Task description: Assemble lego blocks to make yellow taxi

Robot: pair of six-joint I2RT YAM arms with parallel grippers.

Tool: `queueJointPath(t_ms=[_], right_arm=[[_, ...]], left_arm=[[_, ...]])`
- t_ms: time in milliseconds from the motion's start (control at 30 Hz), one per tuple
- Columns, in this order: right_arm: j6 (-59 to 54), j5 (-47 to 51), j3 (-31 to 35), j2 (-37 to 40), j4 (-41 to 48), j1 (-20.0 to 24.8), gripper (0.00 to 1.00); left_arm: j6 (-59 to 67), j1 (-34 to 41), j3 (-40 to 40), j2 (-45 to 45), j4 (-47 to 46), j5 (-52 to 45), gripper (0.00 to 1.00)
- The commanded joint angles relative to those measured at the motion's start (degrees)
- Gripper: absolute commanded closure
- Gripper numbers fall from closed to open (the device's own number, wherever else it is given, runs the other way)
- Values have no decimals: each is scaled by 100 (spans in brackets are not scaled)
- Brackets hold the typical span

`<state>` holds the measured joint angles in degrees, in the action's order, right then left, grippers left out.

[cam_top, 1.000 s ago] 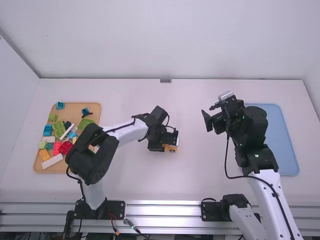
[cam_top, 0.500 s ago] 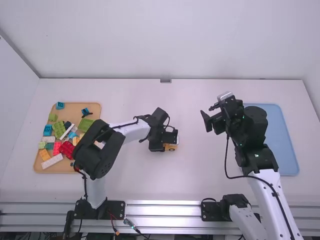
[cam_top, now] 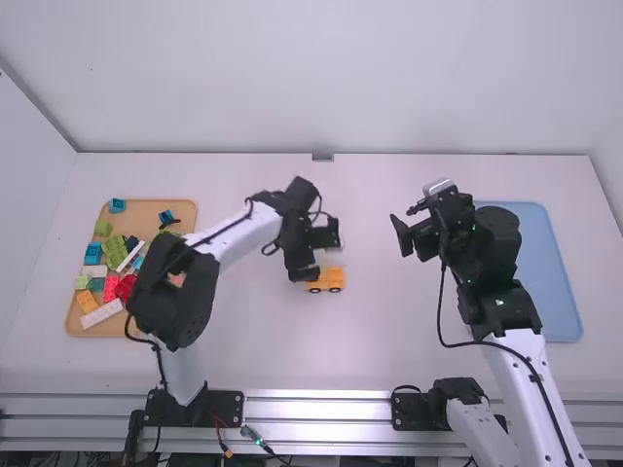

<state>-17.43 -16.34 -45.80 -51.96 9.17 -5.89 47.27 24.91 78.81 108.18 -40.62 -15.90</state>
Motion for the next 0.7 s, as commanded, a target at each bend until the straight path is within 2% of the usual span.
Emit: queueJointPath(t_ms=[0,200,367,500,600,667], right_arm=[[-2,-37,-212,-11,-9,-17,1],[-90,-39,-212,-11,-20,-17,1],[-212,-39,-212,-11,-85,-17,1],[-212,-39,-212,-11,-138,-15,1],[-212,-39,-212,-11,-140,-17,1],[-214,-39,-212,-11,-133,-17,1]], left_arm=[[-1331,-787,402,-590,-59,149,1],[-3744,-2247,739,-970,-398,927,1],[-5480,-3445,802,-1003,-1137,1696,1],[-6002,-3901,573,-1003,-1182,2057,1],[-5740,-4138,387,-1003,-1189,2116,0],[-5377,-4273,111,-1003,-1182,2098,9]])
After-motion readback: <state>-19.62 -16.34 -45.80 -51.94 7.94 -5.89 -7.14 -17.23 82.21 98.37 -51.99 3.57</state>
